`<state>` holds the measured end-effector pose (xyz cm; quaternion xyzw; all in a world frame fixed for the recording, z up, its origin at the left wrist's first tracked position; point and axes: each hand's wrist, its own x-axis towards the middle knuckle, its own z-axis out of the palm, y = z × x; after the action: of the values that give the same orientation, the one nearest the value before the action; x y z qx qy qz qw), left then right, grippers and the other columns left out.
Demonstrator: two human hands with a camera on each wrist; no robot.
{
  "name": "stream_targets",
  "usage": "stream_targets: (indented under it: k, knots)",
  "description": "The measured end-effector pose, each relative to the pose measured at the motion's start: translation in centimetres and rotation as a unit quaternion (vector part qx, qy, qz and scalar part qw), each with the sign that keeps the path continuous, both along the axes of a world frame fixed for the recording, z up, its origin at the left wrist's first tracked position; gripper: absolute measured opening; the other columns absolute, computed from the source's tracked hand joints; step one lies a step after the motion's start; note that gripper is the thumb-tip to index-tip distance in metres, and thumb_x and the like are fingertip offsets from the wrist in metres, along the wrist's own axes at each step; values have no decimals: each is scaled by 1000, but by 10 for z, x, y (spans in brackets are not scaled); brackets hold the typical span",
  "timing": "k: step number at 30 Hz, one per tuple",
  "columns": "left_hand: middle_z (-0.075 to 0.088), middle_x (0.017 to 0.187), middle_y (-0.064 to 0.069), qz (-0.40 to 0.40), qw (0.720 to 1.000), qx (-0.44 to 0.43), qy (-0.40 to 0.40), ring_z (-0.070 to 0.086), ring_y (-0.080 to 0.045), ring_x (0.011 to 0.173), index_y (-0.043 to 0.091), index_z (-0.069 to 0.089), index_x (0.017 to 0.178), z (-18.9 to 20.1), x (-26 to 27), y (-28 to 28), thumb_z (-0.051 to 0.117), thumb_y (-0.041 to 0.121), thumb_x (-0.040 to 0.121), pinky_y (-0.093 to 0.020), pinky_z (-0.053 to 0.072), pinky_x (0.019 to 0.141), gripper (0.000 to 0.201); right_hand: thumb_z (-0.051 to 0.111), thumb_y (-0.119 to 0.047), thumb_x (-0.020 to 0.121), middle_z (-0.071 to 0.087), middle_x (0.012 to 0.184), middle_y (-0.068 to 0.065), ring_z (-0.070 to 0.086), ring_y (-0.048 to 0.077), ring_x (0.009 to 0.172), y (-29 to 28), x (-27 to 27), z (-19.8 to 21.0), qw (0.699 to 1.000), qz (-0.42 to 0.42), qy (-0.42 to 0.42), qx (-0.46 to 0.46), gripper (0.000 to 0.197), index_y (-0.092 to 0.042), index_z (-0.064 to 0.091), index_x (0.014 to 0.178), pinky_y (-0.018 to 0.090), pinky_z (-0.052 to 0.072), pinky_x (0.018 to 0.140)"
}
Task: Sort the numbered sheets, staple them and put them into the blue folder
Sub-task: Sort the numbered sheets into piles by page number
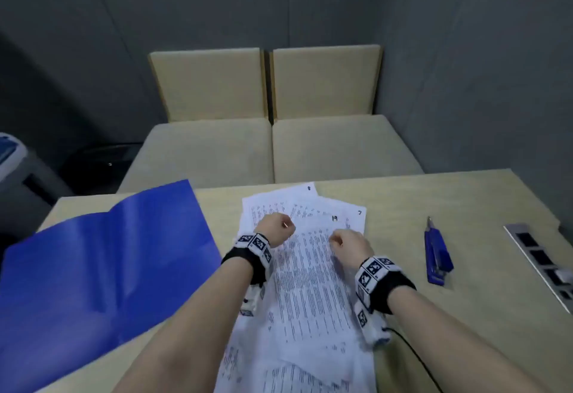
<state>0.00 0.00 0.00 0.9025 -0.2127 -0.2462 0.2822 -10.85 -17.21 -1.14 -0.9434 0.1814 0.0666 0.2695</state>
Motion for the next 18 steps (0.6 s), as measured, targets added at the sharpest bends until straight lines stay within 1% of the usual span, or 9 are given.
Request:
stream_targets:
  k: [1,4,6,7,10,12,14,16,18]
  knots:
    - [68,112,-10,8,999,30,-12,63,-24,100,10,64,111,-8,-2,-1,51,24,93,-30,50,83,26,43,-17,93,59,117,6,55,26,109,1,-7,-8,999,-9,43,-12,25,-16,63,108,33,47,88]
    - [45,136,-9,32,988,119,-93,43,-27,123,15,45,133,-30,-5,-2,52,23,91,-41,42,98,43,42,-22,95,44,128,5,42,25,120,5,-26,-37,995,8,79,-66,31,-20,50,125,39,41,96]
    - [36,142,-8,6,980,176,-97,36,-29,129,15,34,138,-41,-4,-1,59,29,86,-48,38,102,59,44,-26,95,40,133,4,37,24,124,10,-32,-46,994,15,67,-90,37,-23,44,131,38,38,99]
    - [35,141,-8,-15,977,192,-94,36,-29,128,15,33,136,-44,-3,0,63,33,83,-51,37,103,64,45,-27,94,38,136,3,35,24,126,11,-33,-49,994,13,57,-94,40,-24,42,134,38,35,101]
    - [41,128,-9,-42,971,205,-116,42,-30,118,14,39,124,-49,-2,1,69,38,77,-50,37,100,60,43,-27,95,32,144,4,30,24,133,18,-38,-56,994,1,43,-99,46,-24,35,141,38,30,106]
    - [44,123,-8,-32,967,184,-173,45,-30,114,14,42,125,-48,-2,0,67,27,80,-42,38,97,53,41,-27,97,29,148,4,27,24,136,21,-41,-57,994,0,46,-101,47,-24,33,142,38,27,108]
    - [51,120,-7,-21,967,129,-218,50,-28,110,13,48,123,-46,0,1,58,12,83,-37,38,89,41,42,-26,96,30,147,4,28,23,136,20,-41,-56,995,4,45,-91,47,-24,34,142,38,27,108]
    - [63,104,-6,8,980,48,-194,58,-28,98,11,59,104,-41,5,5,54,5,84,-32,40,76,22,46,-22,94,35,141,4,33,22,131,14,-39,-52,999,-17,21,-46,46,-22,37,139,38,31,105]
    - [65,85,-3,34,992,-2,-125,60,-25,83,14,61,85,-33,9,12,58,8,83,-27,38,67,8,51,-16,91,37,139,5,36,23,127,4,-34,-45,995,-97,-27,17,50,-19,38,139,38,36,103]
